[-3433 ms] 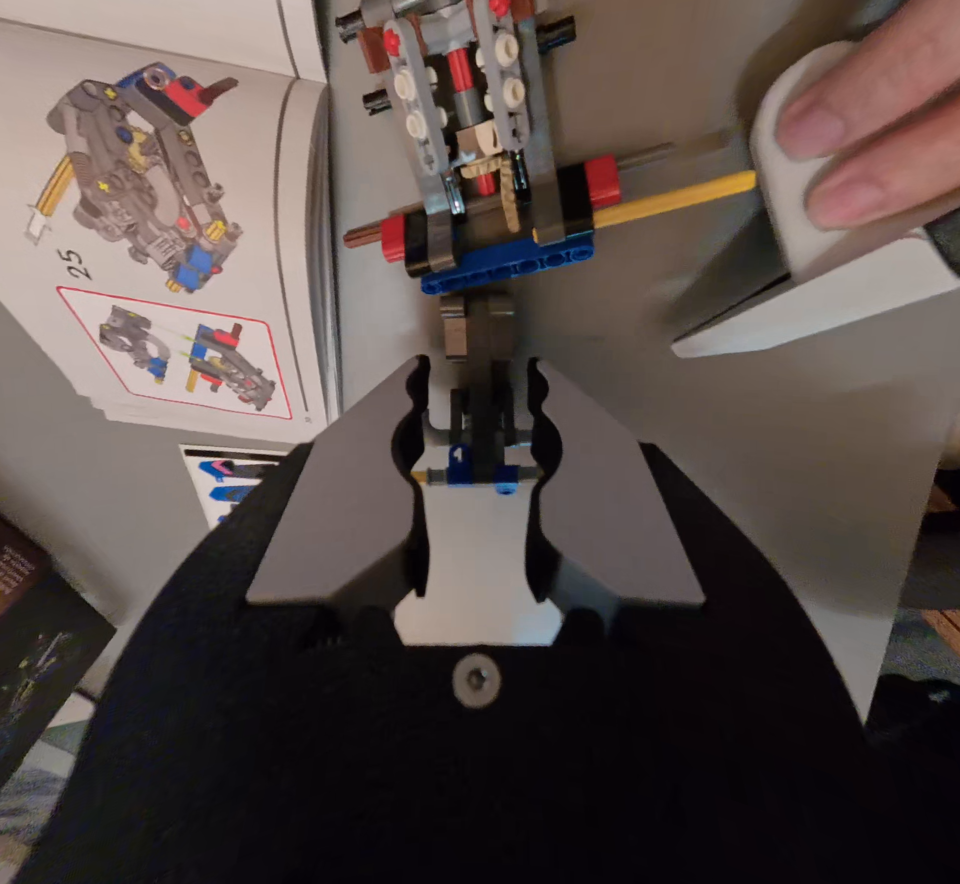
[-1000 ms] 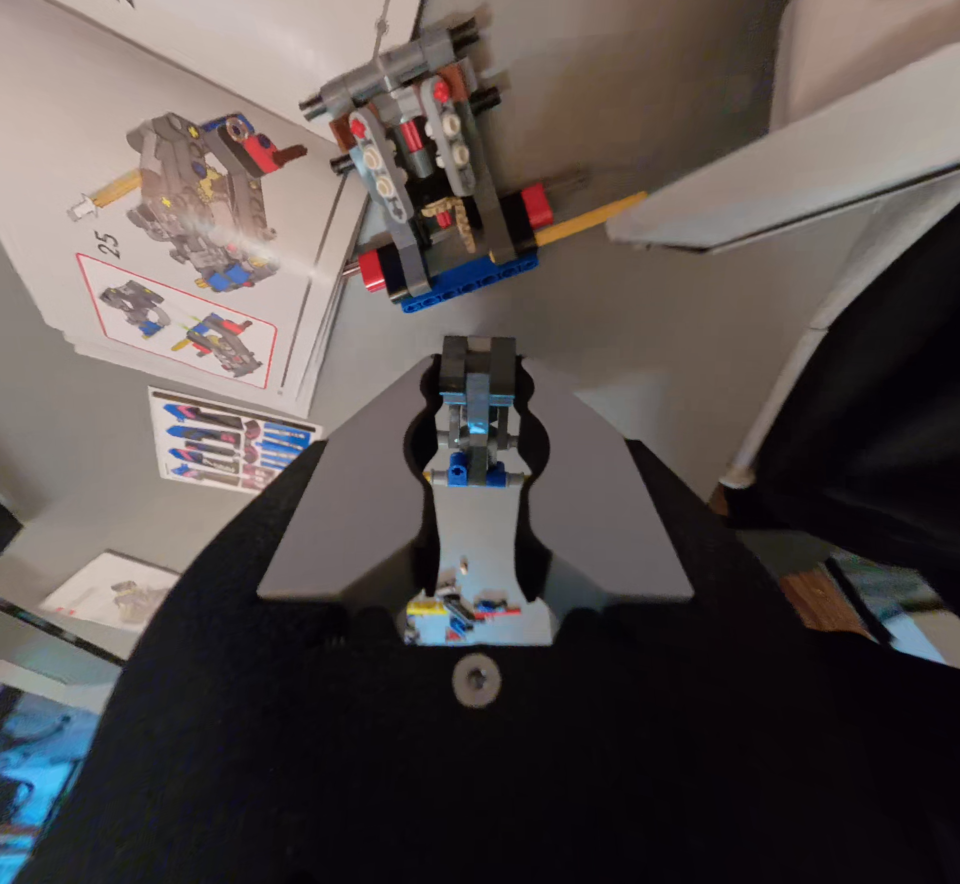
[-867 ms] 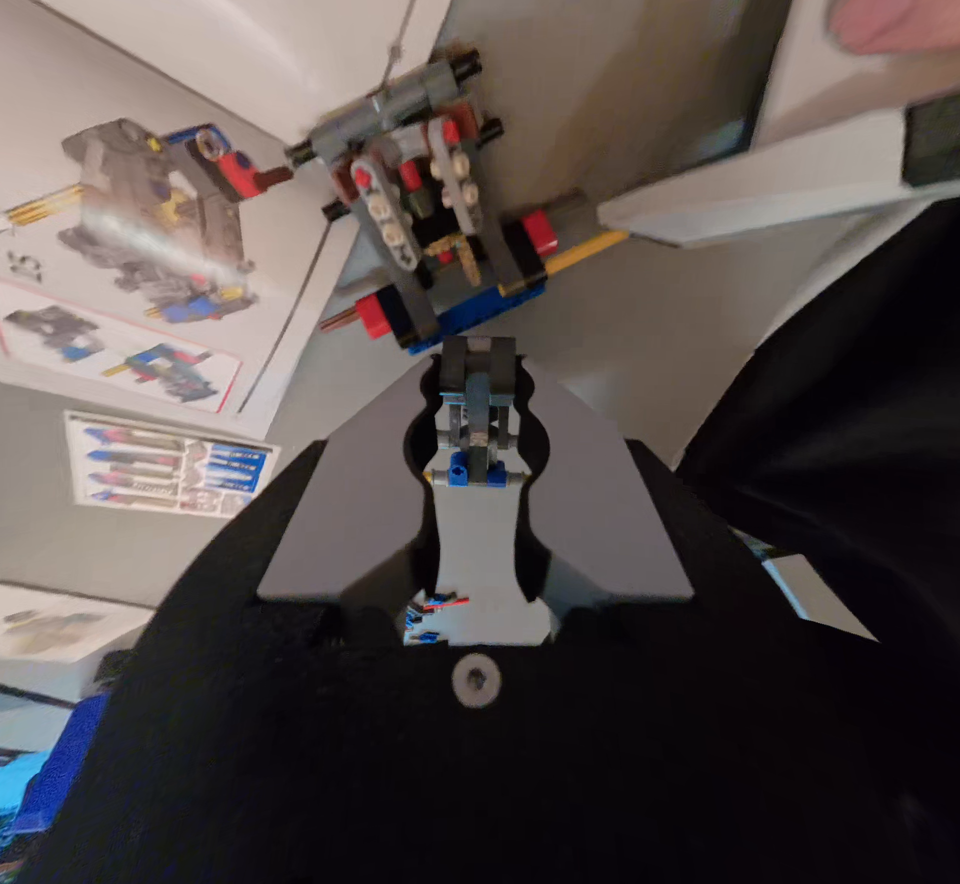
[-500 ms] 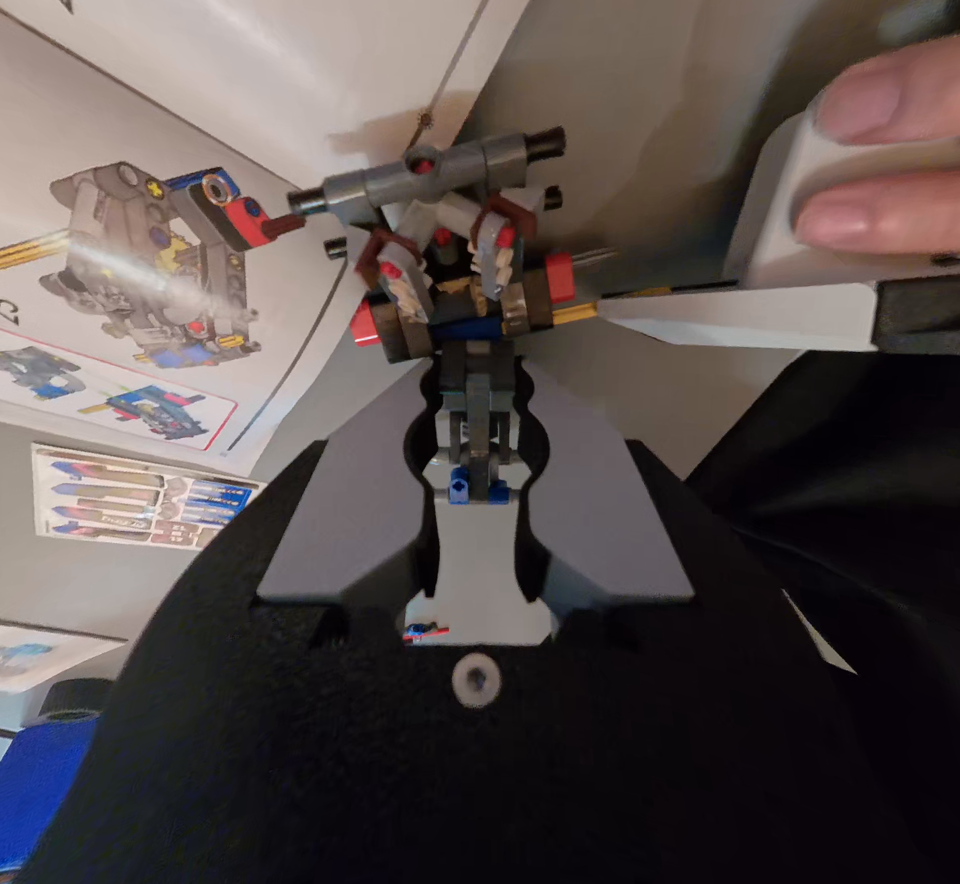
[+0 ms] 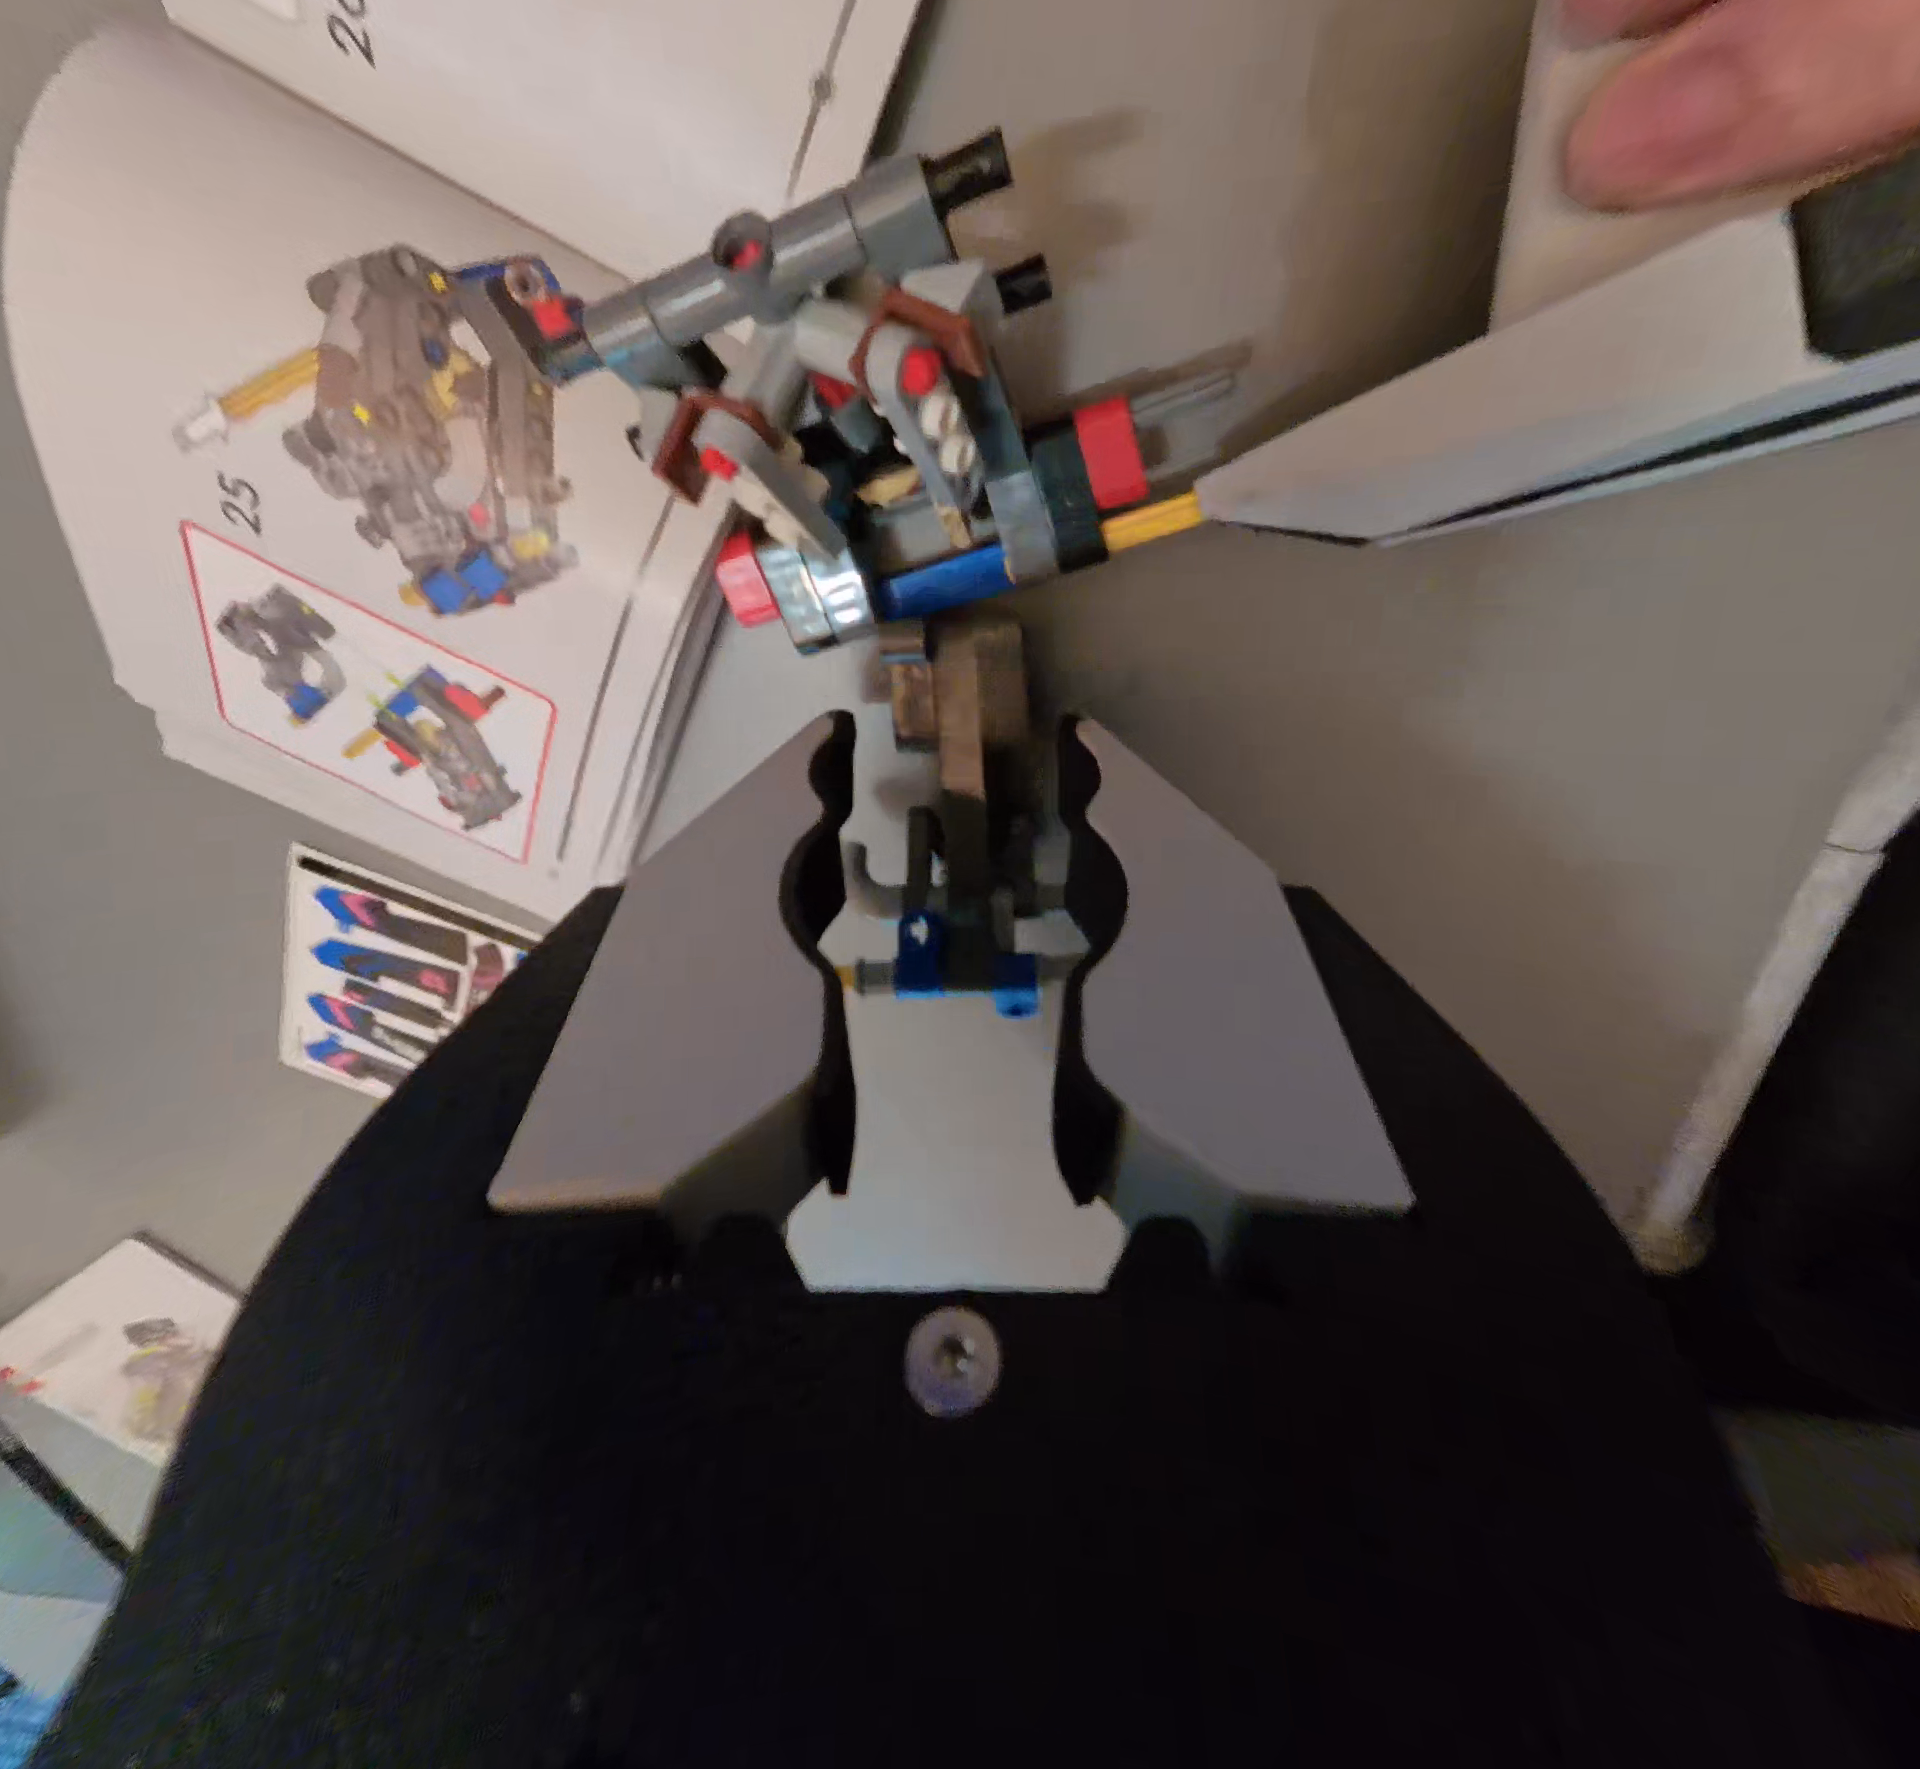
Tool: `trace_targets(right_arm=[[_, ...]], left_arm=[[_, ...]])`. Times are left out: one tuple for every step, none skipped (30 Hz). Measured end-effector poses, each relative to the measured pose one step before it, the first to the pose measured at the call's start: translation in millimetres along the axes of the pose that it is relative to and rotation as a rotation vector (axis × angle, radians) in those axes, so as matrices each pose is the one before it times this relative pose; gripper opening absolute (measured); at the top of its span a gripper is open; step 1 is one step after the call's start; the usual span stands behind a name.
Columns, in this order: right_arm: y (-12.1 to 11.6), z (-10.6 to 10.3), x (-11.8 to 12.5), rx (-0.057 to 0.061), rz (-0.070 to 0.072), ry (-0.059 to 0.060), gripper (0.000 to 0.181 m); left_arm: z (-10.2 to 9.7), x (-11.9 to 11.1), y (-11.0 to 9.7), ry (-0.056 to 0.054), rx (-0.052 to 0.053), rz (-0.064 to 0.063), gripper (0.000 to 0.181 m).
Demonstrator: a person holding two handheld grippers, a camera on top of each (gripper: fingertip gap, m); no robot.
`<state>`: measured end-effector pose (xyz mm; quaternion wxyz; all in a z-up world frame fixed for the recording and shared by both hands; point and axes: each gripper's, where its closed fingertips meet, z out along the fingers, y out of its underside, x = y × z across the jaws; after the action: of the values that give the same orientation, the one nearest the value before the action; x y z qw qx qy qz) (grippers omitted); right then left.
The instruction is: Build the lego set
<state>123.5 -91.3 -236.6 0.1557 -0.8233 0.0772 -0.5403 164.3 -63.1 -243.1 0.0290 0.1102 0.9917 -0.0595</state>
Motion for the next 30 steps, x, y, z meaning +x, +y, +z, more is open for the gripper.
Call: trace_targets(right_arm=[[-0.51, 0.17, -0.25, -0.0008, -0.0072, 0.0014, 0.008], [-0.21, 0.16, -0.23, -0.0013, -0.002, -0.0007, 0.008], [-0.27, 0.17, -0.07, 0.0004, 0.0041, -0.0016, 0.008], [-0.47, 0.11, -0.04, 0.0027, 0.0001, 0.0003, 0.008], [-0.32, -0.11, -0.08, 0.0009, -0.007, 0.0019, 0.008], [-0.07, 0.12, -0.16, -0.0017, -0.0018, -0.0002, 0.008], [0.07, 0.15, -0.08, -0.0037, 0.0028, -0.0017, 0.008], [-0.07, 0.13, -0.15, -0.0015, 0.0011, -0.0005, 0.008], [0.19, -0.07, 0.12, -0.0018, -0.0008, 0.0013, 0.008], [0.09, 0.08, -0.01, -0.0019, 0.0013, 0.0004, 0.008], [-0.1, -0.01, -0.1, -0.0007, 0.0003, -0.0001, 0.008], [-0.22, 0.04, -0.07, 0.0011, -0.0017, -0.0002, 0.008], [-0.17, 0.11, -0.08, 0.0008, -0.0008, -0.0001, 0.008], [-0.23, 0.14, 0.0, 0.0012, 0.0003, 0.0009, 0.008], [-0.22, 0.09, 0.21, 0.0013, -0.0006, 0.003, 0.008], [-0.18, 0.19, -0.01, 0.0007, 0.0, 0.0022, 0.008], [0.47, 0.16, -0.46, -0.0037, 0.0002, -0.0035, 0.008], [0.27, -0.01, 0.58, -0.0014, 0.0032, 0.002, 0.008], [-0.75, -0.11, -0.02, 0.0057, 0.0004, 0.0007, 0.008], [0.16, 0.1, 0.14, -0.0009, -0.0021, 0.0026, 0.008], [0.23, 0.11, 0.08, -0.0025, -0.0016, 0.0008, 0.008], [-0.05, 0.35, -0.12, -0.0017, 0.0005, -0.0021, 0.008], [-0.05, 0.14, 0.36, -0.0014, 0.002, 0.0019, 0.008], [0.28, 0.28, 0.16, -0.005, 0.0051, 0.0013, 0.008], [0.11, 0.28, 0.0, -0.0051, -0.0026, 0.0018, 0.008], [-0.09, 0.47, -0.3, -0.004, -0.0095, -0.0001, 0.008], [-0.43, 0.23, -0.01, -0.0017, -0.0092, 0.0008, 0.008], [-0.49, 0.22, -0.06, -0.0004, -0.0055, 0.0007, 0.008], [-0.84, 0.2, -1.28, 0.0024, 0.0001, -0.0088, 0.008], [-0.71, 0.05, 0.62, -0.0029, 0.0076, 0.0029, 0.008]], left_arm=[[-0.6, 0.26, 3.59, -0.0023, -0.0099, -0.0169, 0.04], [-0.08, -0.43, 3.16, -0.0047, -0.0104, -0.0092, 0.041], [0.43, -0.25, 1.43, -0.0037, -0.0033, 0.0053, 0.04], [0.81, -0.6, -0.4, -0.0058, 0.0049, 0.0158, 0.037], [1.32, -0.54, -0.59, -0.0042, 0.0007, 0.0135, 0.035], [1.5, 0.83, 0.02, 0.0051, -0.0082, 0.0055, 0.031], [0.76, 0.78, -0.1, 0.0035, -0.0084, 0.006, 0.023], [-0.35, -0.09, -0.03, -0.0066, -0.0047, 0.015, 0.022], [-1.55, 0.31, 0.56, -0.0056, -0.0047, 0.0169, 0.022], [-2.57, 0.41, 0.26, -0.0048, -0.0017, 0.0042, 0.022], [-3.21, -0.84, -1.78, -0.0089, 0.011, -0.0118, 0.022], [-3.16, -0.45, -3.73, -0.0018, 0.0225, -0.0224, 0.022], [-1.86, 0.74, -3.9, 0.0098, 0.0207, -0.027, 0.022], [-0.28, -0.05, -2.71, 0.0058, 0.0104, -0.0266, 0.022], [1.22, -0.54, -0.53, 0.0018, -0.0059, -0.0256, 0.022], [2.1, 1.04, 1.83, 0.0113, -0.0222, -0.0277, 0.022], [1.14, 0.43, 1.12, 0.0077, -0.0167, -0.0311, 0.022], [-0.18, -1.58, -1.55, -0.0062, 0.0019, -0.0295, 0.022], [-0.08, -1.33, -1.97, -0.0038, 0.0069, -0.0218, 0.022], [0.68, -0.18, -0.77, 0.0018, -0.002, -0.0154, 0.022], [0.73, 0.19, 0.62, 0.0005, -0.0117, -0.0109, 0.022], [0.29, 0.23, 0.88, -0.0033, -0.0127, -0.0092, 0.022], [-0.15, 0.17, 0.91, -0.0044, -0.0132, -0.0135, 0.022], [-0.01, 0.13, 0.51, -0.0023, -0.0119, -0.0156, 0.022], [0.38, -0.06, -0.23, -0.0034, -0.0073, -0.0105, 0.022], [0.26, -0.08, -0.08, -0.0048, -0.0071, -0.0087, 0.022], [0.14, -0.04, 0.15, -0.0046, -0.0087, -0.0087, 0.022], [0.91, 0.35, 0.66, -0.0023, -0.0114, -0.0055, 0.022], [0.95, 0.5, 0.86, -0.0002, -0.0109, -0.0064, 0.022], [-0.12, 0.06, 0.37, 0.0001, -0.0077, -0.0025, 0.022]])
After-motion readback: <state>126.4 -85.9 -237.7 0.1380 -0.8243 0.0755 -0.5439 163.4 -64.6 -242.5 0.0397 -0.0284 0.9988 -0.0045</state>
